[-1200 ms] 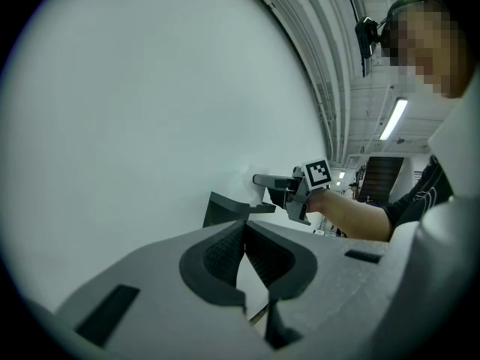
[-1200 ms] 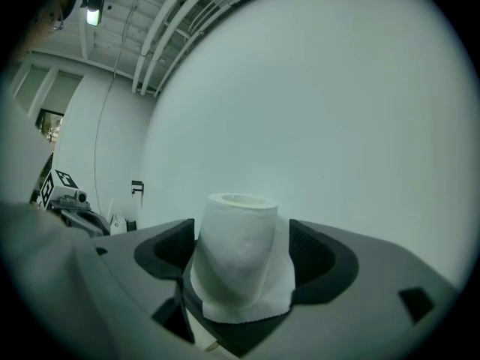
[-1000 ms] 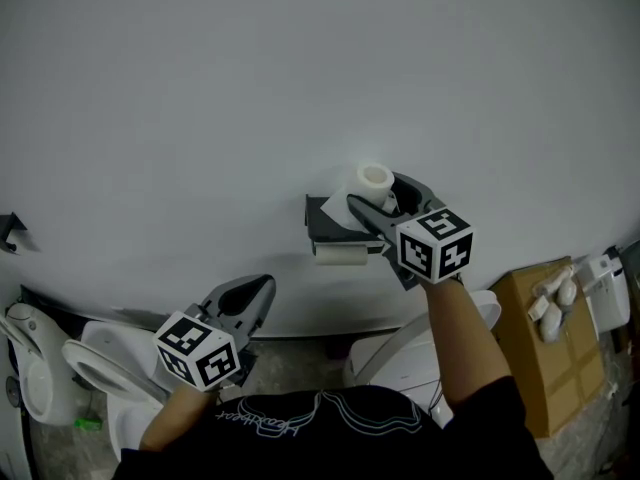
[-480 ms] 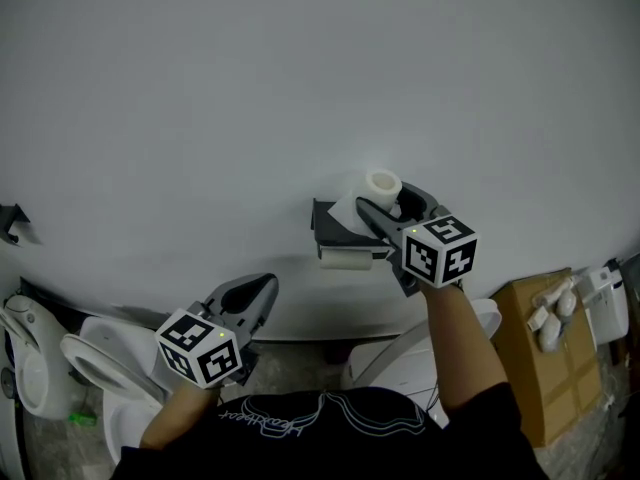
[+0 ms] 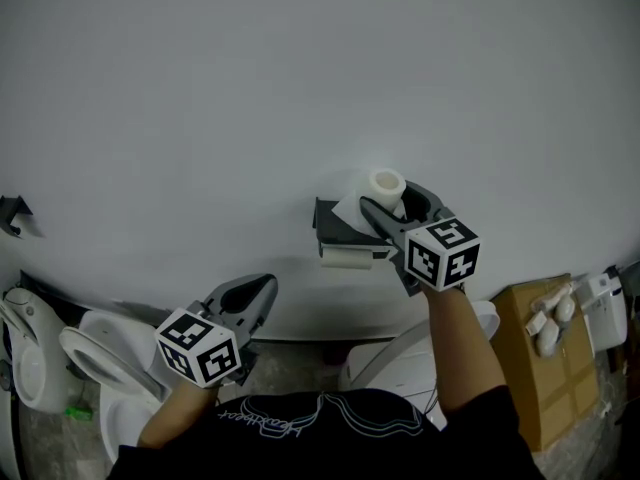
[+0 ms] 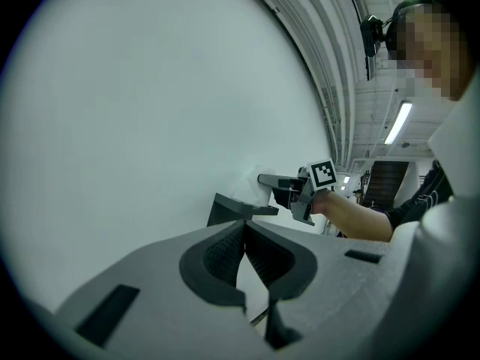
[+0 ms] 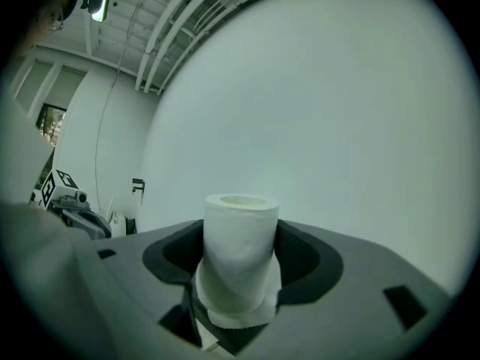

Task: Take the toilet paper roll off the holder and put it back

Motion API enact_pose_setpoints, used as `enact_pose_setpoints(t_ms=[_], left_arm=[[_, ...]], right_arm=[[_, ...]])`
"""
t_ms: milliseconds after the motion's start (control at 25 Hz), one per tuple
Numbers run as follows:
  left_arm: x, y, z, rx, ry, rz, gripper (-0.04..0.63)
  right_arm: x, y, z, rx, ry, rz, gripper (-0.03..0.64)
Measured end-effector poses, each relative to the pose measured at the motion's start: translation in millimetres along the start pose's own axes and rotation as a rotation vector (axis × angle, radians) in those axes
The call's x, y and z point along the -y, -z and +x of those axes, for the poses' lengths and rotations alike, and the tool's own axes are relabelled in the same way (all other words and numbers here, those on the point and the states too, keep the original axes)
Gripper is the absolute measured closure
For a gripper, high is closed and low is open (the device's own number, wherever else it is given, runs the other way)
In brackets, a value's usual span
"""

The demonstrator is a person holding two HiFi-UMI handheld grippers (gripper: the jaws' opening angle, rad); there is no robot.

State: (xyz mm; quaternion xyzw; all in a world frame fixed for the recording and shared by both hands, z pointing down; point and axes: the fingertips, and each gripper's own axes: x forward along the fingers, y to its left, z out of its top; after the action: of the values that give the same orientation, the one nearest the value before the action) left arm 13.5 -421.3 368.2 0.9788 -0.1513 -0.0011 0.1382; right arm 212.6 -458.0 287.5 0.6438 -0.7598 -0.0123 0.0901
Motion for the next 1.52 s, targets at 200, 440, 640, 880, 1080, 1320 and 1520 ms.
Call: enact_pose_setpoints(t_ms=[200, 440, 640, 880, 1080, 1320, 1520], left_arm=[[9.3, -0.7, -0.1, -0.006, 0.001, 0.012, 0.591], [26.5, 1.5, 3.2, -0.024, 0.028, 0.022, 0.591], [51.2, 2.0, 8.3, -0.025, 0.066, 0.023, 0.591], [72.4, 5.7, 10.6, -0.037, 0.103, 0.009, 0.591], [83.5, 7.0, 17.5, -0.055, 0.130, 0.000, 0.591], [124.7, 12.9, 4.9, -0.040, 0.150, 0.029, 0.591], [136.9, 19.1, 4.4, -0.049, 0.146, 0.026, 0.591]], right_arm=[[-0.4, -14.9, -15.3, 0.058, 0.003, -0.001, 0.324], [1.5, -35.0, -50.8, 0.139, 0.037, -0.003, 0.324], [-0.1, -48.1, -90.8, 0.179, 0.070, -0.014, 0.324], [-11.3, -55.1, -130.1, 0.205, 0.079, -0.005, 0.324], [-16.3, -50.0, -142.8, 0.184, 0.078, 0.000, 0.324], [-45.0, -28.2, -187.1, 0.181, 0.053, 0.009, 0.324], [-60.8, 4.3, -196.8, 0.145, -0.001, 0.074, 0.324]])
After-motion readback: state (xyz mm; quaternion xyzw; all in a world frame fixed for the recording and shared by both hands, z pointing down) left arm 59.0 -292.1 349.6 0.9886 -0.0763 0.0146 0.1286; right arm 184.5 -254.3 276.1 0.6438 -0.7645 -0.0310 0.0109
